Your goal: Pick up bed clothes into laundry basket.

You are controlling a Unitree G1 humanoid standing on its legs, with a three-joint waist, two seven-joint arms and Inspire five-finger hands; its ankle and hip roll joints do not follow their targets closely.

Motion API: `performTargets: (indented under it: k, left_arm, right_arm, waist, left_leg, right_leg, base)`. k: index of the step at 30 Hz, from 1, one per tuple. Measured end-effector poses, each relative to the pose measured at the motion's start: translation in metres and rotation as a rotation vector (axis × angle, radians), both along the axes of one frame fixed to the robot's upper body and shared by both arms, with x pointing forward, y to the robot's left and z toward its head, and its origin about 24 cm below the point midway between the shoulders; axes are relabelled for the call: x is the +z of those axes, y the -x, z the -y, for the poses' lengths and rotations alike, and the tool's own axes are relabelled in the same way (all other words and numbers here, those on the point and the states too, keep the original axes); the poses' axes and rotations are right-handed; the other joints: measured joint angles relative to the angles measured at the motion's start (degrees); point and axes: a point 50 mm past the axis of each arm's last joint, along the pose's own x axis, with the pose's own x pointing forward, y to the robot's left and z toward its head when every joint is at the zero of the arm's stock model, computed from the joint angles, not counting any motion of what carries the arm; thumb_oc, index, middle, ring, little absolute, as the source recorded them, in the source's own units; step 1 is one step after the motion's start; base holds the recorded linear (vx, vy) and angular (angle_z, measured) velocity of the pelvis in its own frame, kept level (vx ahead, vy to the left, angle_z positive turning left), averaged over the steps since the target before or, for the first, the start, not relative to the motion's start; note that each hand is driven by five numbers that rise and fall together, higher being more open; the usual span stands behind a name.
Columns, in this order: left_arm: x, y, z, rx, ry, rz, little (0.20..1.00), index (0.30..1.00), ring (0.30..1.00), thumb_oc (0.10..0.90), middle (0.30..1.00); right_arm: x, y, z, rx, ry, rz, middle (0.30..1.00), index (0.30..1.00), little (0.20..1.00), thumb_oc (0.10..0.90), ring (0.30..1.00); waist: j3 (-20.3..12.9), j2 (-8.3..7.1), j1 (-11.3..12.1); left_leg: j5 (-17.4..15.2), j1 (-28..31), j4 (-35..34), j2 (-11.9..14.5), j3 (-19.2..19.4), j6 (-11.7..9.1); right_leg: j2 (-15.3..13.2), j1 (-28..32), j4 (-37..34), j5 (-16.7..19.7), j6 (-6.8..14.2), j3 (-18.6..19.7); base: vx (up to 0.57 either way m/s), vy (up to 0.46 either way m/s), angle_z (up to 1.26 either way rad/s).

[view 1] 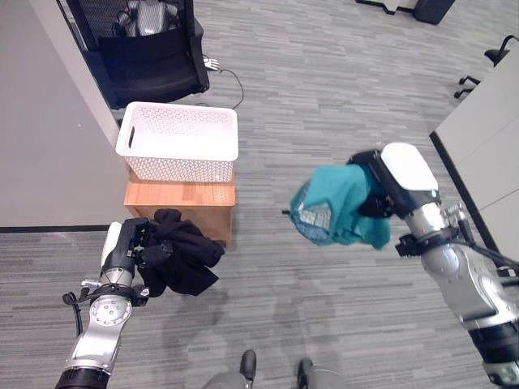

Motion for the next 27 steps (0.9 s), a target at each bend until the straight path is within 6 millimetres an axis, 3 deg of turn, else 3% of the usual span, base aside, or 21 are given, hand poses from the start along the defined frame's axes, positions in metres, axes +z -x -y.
performTargets:
  k: [1,2,3,4,6,7,8,9,10,11,12,13,15,16,20,23,24,25,26,27]
  left_arm:
    - [-0.004,0.001,0.0,0.008,0.017,-0.01,0.3,0.3,0.3,0.4,0.3]
    - [-0.007,0.002,-0.002,0.019,0.023,-0.022,0.3,0.3,0.3,0.4,0.3]
    - [-0.01,0.002,-0.003,0.023,0.024,-0.032,0.3,0.3,0.3,0.4,0.3]
    - [-0.014,0.005,-0.004,0.028,0.026,-0.047,0.3,0.3,0.3,0.4,0.3]
    - [-0.018,0.009,-0.006,0.042,0.028,-0.064,0.3,0.3,0.3,0.4,0.3]
    - [-0.017,0.009,-0.006,0.039,0.027,-0.058,0.3,0.3,0.3,0.4,0.3]
    - [-0.018,0.01,-0.006,0.046,0.04,-0.054,0.3,0.3,0.3,0.4,0.3]
    - [-0.018,0.013,-0.009,0.059,0.041,-0.056,0.3,0.3,0.3,0.4,0.3]
    - [-0.014,0.012,-0.011,0.042,0.018,-0.056,0.3,0.3,0.3,0.4,0.3]
    - [-0.01,0.009,-0.012,0.022,0.0,-0.049,0.3,0.3,0.3,0.4,0.3]
    - [0.001,0.008,-0.016,0.003,-0.038,-0.023,0.3,0.3,0.3,0.4,0.3]
    - [0.004,0.008,-0.018,0.002,-0.035,-0.016,0.3,0.3,0.3,0.4,0.3]
    - [0.0,0.014,-0.021,0.02,-0.02,-0.029,0.3,0.3,0.3,0.4,0.3]
    - [-0.005,0.02,-0.025,0.031,-0.008,-0.05,0.3,0.3,0.3,0.4,0.3]
    - [-0.016,0.028,-0.025,0.042,0.021,-0.091,0.3,0.3,0.3,0.4,0.3]
    - [-0.021,0.03,-0.022,0.03,0.028,-0.115,0.3,0.3,0.3,0.4,0.3]
    - [-0.025,0.032,-0.019,0.009,0.033,-0.134,0.3,0.3,0.3,0.4,0.3]
    - [-0.029,0.033,-0.015,-0.01,0.039,-0.153,0.3,0.3,0.3,0.4,0.3]
    - [-0.031,0.035,-0.013,-0.021,0.041,-0.164,0.3,0.3,0.3,0.4,0.3]
    - [-0.032,0.038,-0.016,-0.003,0.041,-0.17,0.3,0.3,0.3,0.4,0.3]
  right_arm:
    - [0.011,-0.002,-0.002,0.008,0.026,0.037,0.3,0.3,0.3,0.4,0.3]
    - [0.018,-0.004,-0.005,0.017,0.056,0.048,0.3,0.3,0.3,0.4,0.3]
    - [0.023,-0.004,-0.007,0.026,0.093,0.056,0.3,0.3,0.3,0.4,0.3]
    - [0.026,-0.004,-0.007,0.035,0.124,0.061,0.3,0.3,0.3,0.4,0.3]
    - [0.029,-0.017,-0.01,0.05,0.141,0.03,0.3,0.3,0.3,0.4,0.3]
    - [0.03,-0.02,-0.008,0.038,0.156,0.018,0.3,0.3,0.3,0.4,0.3]
    - [0.032,-0.024,-0.005,0.029,0.154,0.007,0.3,0.3,0.3,0.4,0.3]
    - [0.035,-0.033,-0.008,0.033,0.157,-0.007,0.3,0.3,0.3,0.4,0.3]
    - [0.039,-0.039,-0.004,0.012,0.178,-0.032,0.3,0.3,0.3,0.4,0.3]
    - [0.041,-0.042,0.003,-0.018,0.183,-0.045,0.3,0.3,0.3,0.4,0.3]
    - [0.048,-0.054,0.017,-0.089,0.175,-0.074,0.3,0.3,0.3,0.4,0.3]
    - [0.054,-0.06,0.024,-0.132,0.165,-0.082,0.3,0.3,0.3,0.4,0.3]
    - [0.057,-0.062,0.029,-0.154,0.128,-0.084,0.3,0.3,0.3,0.4,0.3]
    - [0.057,-0.063,0.029,-0.152,0.126,-0.085,0.3,0.3,0.3,0.4,0.3]
    - [0.058,-0.063,0.03,-0.15,0.13,-0.091,0.3,0.3,0.3,0.4,0.3]
    - [0.055,-0.065,0.031,-0.16,0.141,-0.102,0.3,0.3,0.3,0.4,0.3]
    - [0.05,-0.069,0.034,-0.182,0.168,-0.13,0.3,0.3,0.3,0.4,0.3]
    - [0.051,-0.069,0.04,-0.206,0.167,-0.135,0.3,0.3,0.3,0.4,0.3]
    - [0.053,-0.069,0.043,-0.216,0.149,-0.124,0.3,0.3,0.3,0.4,0.3]
    - [0.05,-0.07,0.043,-0.221,0.137,-0.134,0.3,0.3,0.3,0.4,0.3]
  waist:
    - [-0.1,-0.14,-0.6]
    - [0.0,-0.07,-0.4]
    - [0.0,-0.19,-0.5]
    - [-0.2,-0.65,-0.1]
    - [-0.6,-1.28,0.1]
    - [-1.6,-2.86,1.2]
    - [-2.4,-4.27,3.1]
    - [-2.1,-5.15,5.5]
    - [-1.8,-5.71,5.6]
    - [-1.6,-6.27,5.6]
    - [-1.4,-7.7,5.6]
    - [-1.3,-7.37,5.8]
    - [-1.4,-7.49,6.8]
    - [-1.4,-7.56,6.5]
    - [-1.4,-7.57,6.9]
    - [-1.2,-7.61,7.3]
    - [-0.4,-9.48,8.3]
    - [-0.8,-7.39,8.1]
    - [-0.8,-5.52,8.2]
    - [-0.7,-5.91,8.7]
  left_leg:
    - [-0.2,1.0,-0.1,-0.6,-2.3,0.2]
    - [-0.7,1.7,-0.1,-0.8,-3.1,0.1]
    - [-0.7,2.8,-0.2,-1.3,-3.6,0.1]
    - [-0.7,5.0,-0.6,-1.9,-3.8,0.1]
    - [-1.8,8.3,-0.6,-2.2,-5.9,-1.6]
    - [-2.8,8.4,0.7,-3.9,-5.7,-3.1]
    - [-4.4,8.2,3.1,-5.3,-5.1,-5.5]
    - [-7.6,5.4,9.1,-6.1,-5.3,-6.2]
    - [-11.9,1.5,14.4,-3.7,-6.5,-4.2]
    - [-13.0,0.2,14.5,-1.0,-7.2,-4.5]
    - [-13.4,-2.4,11.4,5.5,-7.7,-6.6]
    - [-10.1,-2.8,7.0,9.4,-7.5,-10.9]
    - [-6.3,-0.8,3.4,10.7,-6.4,-11.9]
    - [-5.8,-0.4,2.4,11.5,-8.0,-11.8]
    - [-5.6,-1.3,3.1,11.0,-9.0,-12.3]
    - [-5.9,-4.3,8.4,9.4,-8.0,-14.3]
    - [-8.7,-10.6,15.4,5.4,-5.1,-12.5]
    - [-6.4,-9.9,7.7,6.4,-4.2,-10.4]
    - [-0.8,-9.2,5.2,7.6,-3.4,-9.2]
    - [-0.1,-8.3,3.3,7.2,-2.0,-9.3]
  right_leg:
    - [1.4,-2.0,-3.6,4.1,-0.5,2.2]
    - [2.3,-3.2,-3.8,5.9,-0.3,4.0]
    - [2.8,-3.5,-3.8,8.2,-1.5,3.9]
    - [2.9,-3.0,-3.7,10.9,-5.0,3.3]
    - [4.0,-0.8,-3.8,13.2,-7.2,2.2]
    - [4.0,0.0,-3.6,17.1,-10.1,2.6]
    - [3.6,1.0,-3.3,16.4,-12.0,1.4]
    - [2.5,1.3,-3.3,16.5,-12.1,2.8]
    - [2.3,1.9,-3.3,15.7,-13.0,3.7]
    - [2.3,2.4,-3.3,15.1,-12.6,3.8]
    - [2.5,3.4,-3.3,13.1,-10.5,3.1]
    - [3.4,4.0,-3.3,11.7,-9.2,1.7]
    - [3.8,4.5,-3.3,11.2,-8.5,1.2]
    - [3.8,5.2,-3.3,10.4,-7.5,-2.6]
    - [3.3,6.2,-3.3,8.6,-6.8,-6.4]
    - [2.2,6.9,-3.4,8.5,-7.0,-7.3]
    - [-1.4,7.4,-3.3,7.7,-7.5,-5.5]
    - [-0.4,7.5,-3.3,7.2,-6.7,-5.9]
    - [0.2,7.9,-3.4,5.9,-5.6,-5.6]
    - [-0.4,7.8,-3.4,5.2,-5.1,-5.4]
  base:
    - [0.24,-0.077,0.89]
    - [0.2,-0.098,0.81]
    - [0.18,-0.185,0.74]
    - [0.18,-0.189,0.88]
    - [0.14,-0.164,0.78]
    - [0.16,-0.192,0.51]
    - [0.17,-0.201,-0.03]
    - [0.17,-0.193,0.06]
    - [0.17,-0.187,0.24]
    - [0.16,-0.204,1.02]
    - [0.12,-0.185,0.86]
    - [0.12,-0.224,0.59]
    - [0.13,-0.207,0.25]
    - [0.14,-0.157,0.44]
    - [0.09,-0.095,0.46]
    - [0.18,-0.034,0.48]
    - [0.11,0.028,0.32]
    - [0.15,0.043,0.37]
    - [0.08,0.024,0.08]
    - [0.12,0.029,-0.06]
